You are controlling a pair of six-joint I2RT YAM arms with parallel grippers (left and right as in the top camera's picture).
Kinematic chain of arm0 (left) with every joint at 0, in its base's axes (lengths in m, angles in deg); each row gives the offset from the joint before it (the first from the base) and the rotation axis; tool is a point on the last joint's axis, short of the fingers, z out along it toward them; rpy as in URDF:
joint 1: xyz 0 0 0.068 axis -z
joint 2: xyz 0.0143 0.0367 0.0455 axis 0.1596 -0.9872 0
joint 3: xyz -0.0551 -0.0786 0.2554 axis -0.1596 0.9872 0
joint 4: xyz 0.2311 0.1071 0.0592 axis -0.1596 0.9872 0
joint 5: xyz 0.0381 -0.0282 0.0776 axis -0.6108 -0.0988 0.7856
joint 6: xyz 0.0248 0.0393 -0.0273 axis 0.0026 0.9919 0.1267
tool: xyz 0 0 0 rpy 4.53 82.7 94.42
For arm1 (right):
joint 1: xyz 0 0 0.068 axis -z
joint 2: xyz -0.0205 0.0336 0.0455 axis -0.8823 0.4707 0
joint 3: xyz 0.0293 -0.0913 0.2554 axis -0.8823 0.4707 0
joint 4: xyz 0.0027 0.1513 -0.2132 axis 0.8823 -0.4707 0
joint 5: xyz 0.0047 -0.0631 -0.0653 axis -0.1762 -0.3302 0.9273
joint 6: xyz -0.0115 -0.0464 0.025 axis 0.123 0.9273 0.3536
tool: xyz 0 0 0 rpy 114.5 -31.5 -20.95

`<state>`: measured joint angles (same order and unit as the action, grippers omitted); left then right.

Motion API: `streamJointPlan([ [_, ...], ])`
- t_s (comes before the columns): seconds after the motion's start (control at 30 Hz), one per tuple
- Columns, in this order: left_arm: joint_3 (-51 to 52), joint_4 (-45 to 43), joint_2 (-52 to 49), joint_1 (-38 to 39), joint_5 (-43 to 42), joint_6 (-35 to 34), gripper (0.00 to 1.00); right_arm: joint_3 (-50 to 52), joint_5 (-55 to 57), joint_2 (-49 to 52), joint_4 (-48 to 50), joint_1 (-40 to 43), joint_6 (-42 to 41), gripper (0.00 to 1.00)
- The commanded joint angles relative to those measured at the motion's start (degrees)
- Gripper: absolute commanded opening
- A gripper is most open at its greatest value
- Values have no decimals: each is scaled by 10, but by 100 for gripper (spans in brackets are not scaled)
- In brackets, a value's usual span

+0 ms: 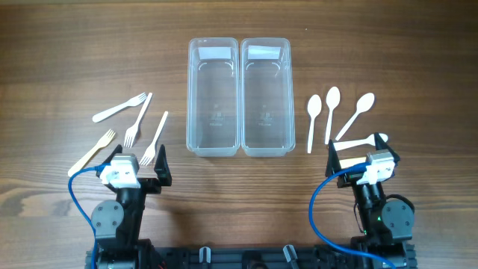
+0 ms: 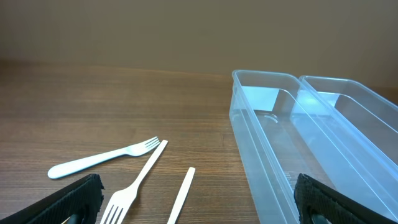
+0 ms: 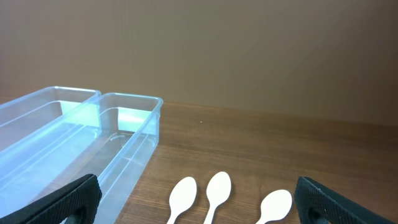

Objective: Pack container
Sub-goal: 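Move the right gripper over the spoons right of the containers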

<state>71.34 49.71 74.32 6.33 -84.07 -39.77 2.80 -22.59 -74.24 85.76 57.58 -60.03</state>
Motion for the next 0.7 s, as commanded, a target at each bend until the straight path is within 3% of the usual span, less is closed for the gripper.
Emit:
streamJointPlan([
  [0.0,4,-2,5,0,-1,11,100,3,-24,-2,8,3,-27,100],
  [0.13,4,-2,5,0,-1,11,100,-22,14,8,-50,3,-116,100],
  [0.27,4,-2,5,0,-1,11,100,-110,50,76,-68,3,-127,100],
  [0.5,4,-2,5,0,-1,11,100,-474,140,407,-266,3,-125,100],
  [0.67,4,-2,5,0,-1,11,100,-657,57,608,-415,3,-125,100],
])
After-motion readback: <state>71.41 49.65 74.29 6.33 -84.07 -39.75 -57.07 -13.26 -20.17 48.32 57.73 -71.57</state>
